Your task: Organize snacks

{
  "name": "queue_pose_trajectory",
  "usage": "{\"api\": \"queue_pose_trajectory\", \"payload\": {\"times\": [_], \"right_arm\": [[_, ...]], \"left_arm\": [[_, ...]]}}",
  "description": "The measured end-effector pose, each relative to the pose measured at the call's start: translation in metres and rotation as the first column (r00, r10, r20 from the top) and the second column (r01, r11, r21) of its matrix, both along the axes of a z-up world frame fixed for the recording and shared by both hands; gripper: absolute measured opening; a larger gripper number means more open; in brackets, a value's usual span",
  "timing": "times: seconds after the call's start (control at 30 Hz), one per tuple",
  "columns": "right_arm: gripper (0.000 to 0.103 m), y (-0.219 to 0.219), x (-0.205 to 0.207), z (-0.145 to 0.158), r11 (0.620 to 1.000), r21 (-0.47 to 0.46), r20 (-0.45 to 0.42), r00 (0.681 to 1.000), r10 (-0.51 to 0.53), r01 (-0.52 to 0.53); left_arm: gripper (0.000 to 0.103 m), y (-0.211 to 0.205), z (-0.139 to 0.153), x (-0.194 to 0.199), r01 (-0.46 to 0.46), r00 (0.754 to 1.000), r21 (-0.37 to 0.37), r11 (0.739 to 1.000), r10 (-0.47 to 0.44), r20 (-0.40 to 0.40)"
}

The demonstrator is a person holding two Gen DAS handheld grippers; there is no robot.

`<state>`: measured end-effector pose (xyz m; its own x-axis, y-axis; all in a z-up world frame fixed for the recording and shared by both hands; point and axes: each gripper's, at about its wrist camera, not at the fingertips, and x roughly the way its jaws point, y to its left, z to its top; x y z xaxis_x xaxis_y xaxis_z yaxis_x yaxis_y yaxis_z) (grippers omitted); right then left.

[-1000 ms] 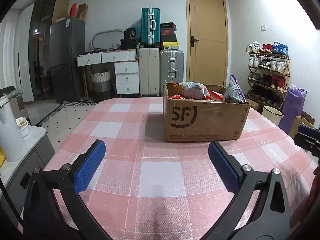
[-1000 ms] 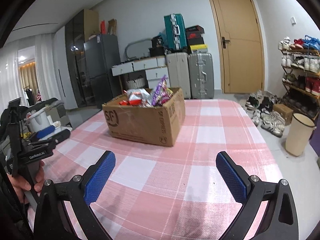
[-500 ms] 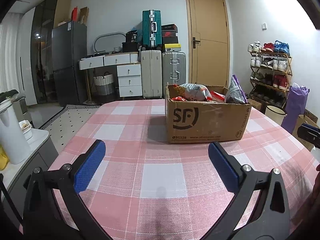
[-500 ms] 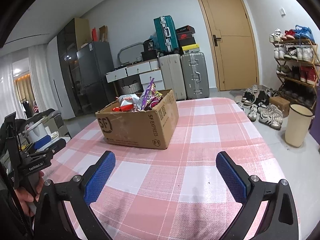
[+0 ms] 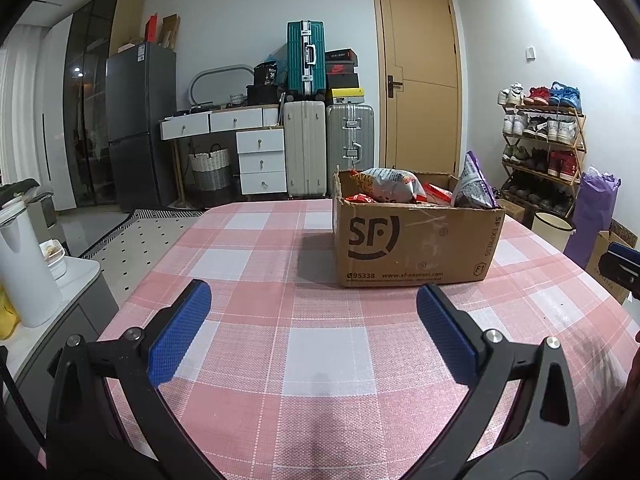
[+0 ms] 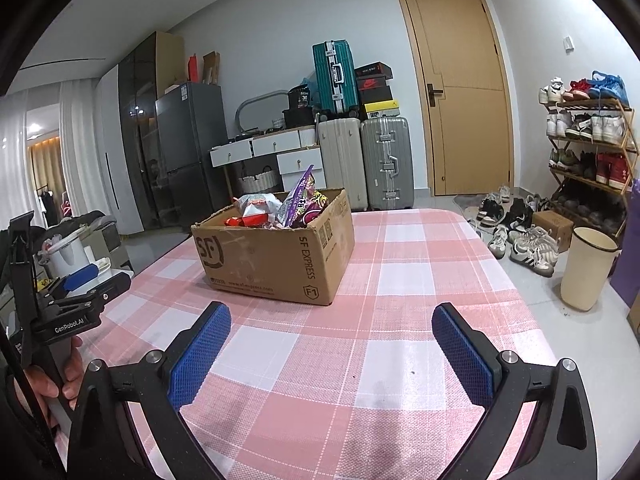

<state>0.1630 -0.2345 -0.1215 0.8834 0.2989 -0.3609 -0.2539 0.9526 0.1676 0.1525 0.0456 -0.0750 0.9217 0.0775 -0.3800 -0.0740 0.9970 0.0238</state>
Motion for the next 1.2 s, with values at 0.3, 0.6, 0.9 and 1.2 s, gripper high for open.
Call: {"api": "queue_pose_trajectory", "payload": {"times": [0.3,0.6,0.9,1.2], "right_arm": [[0.102,0.0013,-0.0013,0.0008,1.000,-0.005,0.009,1.000,0.004,-0.003],[0.102,0.0015,-0.0014,0.0008,1.000,-0.007,0.009,1.000,0.003,-0.003],[0.102,0.0014,-0.0014,0.0011,1.000,-0.006,0.009,1.000,0.002,-0.002],[0.102,0.0017,-0.0015,0.0010,1.000,-0.007,0.012,1.000,0.002,-0.002]], "left_arm": [[0.103,0.0016,0.0008,-0.0021,-0.002,1.000,-0.002,1.000,0.002,0.000],[0.103,0.0018,0.0017,-0.0018,-0.005,1.000,-0.005,1.000,0.005,0.005],[0.103,0.0016,0.0013,-0.0024,-0.002,1.000,-0.001,1.000,0.002,0.008],[0.103,0.0015,0.0006,-0.0014,0.000,1.000,0.001,1.000,0.000,0.008]]}}
